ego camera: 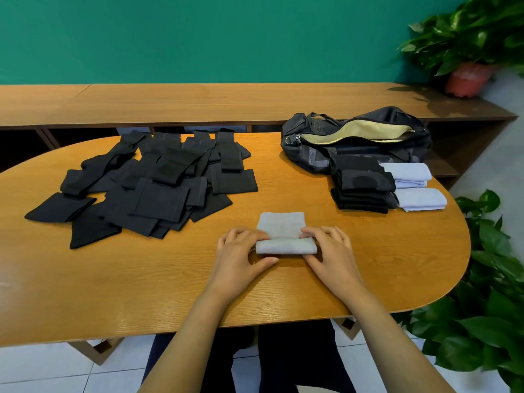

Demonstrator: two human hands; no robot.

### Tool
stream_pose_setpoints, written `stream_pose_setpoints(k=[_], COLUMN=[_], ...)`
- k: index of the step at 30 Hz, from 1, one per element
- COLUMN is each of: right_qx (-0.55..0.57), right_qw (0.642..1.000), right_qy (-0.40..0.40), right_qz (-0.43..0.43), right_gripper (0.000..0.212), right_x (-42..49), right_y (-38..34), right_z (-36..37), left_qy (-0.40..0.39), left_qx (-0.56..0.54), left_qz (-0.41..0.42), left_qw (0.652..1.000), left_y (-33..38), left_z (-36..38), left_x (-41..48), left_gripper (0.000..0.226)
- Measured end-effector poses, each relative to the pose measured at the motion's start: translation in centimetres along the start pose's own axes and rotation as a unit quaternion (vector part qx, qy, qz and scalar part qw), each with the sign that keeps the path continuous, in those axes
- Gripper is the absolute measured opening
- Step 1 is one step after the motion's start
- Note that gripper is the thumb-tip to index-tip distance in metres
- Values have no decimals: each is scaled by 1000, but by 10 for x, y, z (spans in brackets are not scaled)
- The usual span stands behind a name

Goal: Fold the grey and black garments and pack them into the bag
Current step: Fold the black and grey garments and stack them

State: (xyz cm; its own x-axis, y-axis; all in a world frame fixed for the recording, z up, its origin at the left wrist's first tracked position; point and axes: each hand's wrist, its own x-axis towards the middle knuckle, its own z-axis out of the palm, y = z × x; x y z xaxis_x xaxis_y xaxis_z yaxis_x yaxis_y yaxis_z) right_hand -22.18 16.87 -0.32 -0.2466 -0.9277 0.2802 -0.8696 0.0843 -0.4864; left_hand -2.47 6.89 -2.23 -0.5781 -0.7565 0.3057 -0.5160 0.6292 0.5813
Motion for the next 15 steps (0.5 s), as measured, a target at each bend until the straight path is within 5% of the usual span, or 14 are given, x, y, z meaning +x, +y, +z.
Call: stream_pose_setpoints(k=[5,15], right_qx=[-3,4], right_qw=[1000,999], right_qy=[16,51], right_qz=[-10,1], right_gripper=[36,24], right_x=[2,1], right_y=[3,4], right_z=[4,4], left_qy=[22,12], left_qx=[10,13], left_qz=[5,-73], left_qw=[1000,997], left_y=[-1,-3], left_z=[1,1], left_x=[-1,0], left_gripper=[23,25])
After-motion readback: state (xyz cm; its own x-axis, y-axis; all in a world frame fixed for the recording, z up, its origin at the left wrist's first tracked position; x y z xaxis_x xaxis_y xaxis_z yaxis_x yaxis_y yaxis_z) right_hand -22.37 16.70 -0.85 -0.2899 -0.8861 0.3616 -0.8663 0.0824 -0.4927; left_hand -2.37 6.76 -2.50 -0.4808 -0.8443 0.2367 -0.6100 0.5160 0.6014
